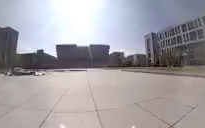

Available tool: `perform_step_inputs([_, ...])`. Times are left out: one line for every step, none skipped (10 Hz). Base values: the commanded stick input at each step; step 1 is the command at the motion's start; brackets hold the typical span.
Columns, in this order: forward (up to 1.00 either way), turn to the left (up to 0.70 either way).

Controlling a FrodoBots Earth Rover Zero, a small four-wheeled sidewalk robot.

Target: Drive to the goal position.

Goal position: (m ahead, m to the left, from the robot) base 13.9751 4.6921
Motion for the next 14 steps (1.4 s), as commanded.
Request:
perform_step_inputs([0.70, 0.00])
perform_step_inputs([0.70, 0.00])
perform_step_inputs([0.70, 0.00])
perform_step_inputs([0.70, 0.00])
perform_step_inputs([0.70, 0.00])
perform_step_inputs([0.70, 0.00])
perform_step_inputs([0.70, 0.00])
perform_step_inputs([0.70, 0.00])
perform_step_inputs([0.70, 0.00])
perform_step_inputs([0.70, 0.00])
perform_step_inputs([0.70, 0.00])
perform_step_inputs([0.70, 0.00])
perform_step_inputs([0.70, 0.00])
perform_step_inputs([0.70, 0.00])
